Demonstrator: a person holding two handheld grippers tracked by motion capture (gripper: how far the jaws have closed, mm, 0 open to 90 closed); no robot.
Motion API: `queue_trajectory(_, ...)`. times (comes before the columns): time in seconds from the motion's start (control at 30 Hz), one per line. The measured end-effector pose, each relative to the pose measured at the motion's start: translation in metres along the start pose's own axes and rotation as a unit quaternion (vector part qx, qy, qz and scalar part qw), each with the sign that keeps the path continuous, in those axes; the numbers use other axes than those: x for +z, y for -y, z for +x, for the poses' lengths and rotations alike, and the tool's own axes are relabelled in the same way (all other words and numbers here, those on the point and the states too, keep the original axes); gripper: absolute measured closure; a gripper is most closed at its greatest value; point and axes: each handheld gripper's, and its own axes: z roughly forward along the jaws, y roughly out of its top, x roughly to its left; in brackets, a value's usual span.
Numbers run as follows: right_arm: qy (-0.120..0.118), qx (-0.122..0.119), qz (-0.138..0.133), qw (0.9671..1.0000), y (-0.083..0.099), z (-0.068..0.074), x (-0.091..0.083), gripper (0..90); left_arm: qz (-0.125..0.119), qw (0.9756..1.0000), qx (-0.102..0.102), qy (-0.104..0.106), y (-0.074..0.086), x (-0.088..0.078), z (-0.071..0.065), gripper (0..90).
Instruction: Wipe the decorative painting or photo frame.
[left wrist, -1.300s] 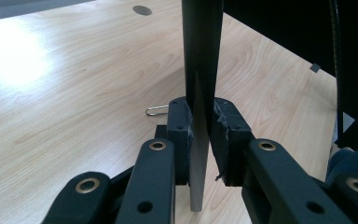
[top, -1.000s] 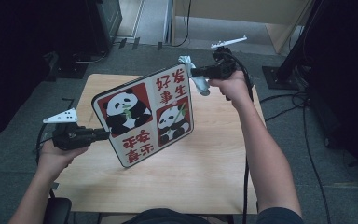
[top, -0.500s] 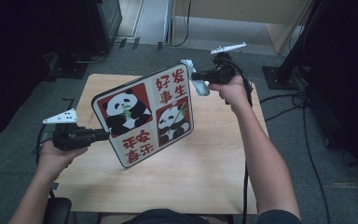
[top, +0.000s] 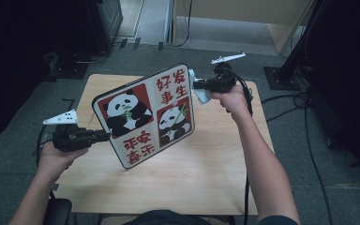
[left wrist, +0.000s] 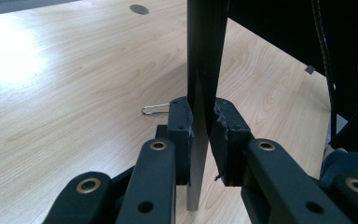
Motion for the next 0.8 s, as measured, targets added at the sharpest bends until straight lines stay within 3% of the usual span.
queue_trajectory(0.8, 0.007, 0.002, 0.001, 1.0, 0.028, -0.002, 0.009, 81.1, 0.002, 1.0, -0.002, -0.002, 0.0, 0.0, -0.002, 78.7)
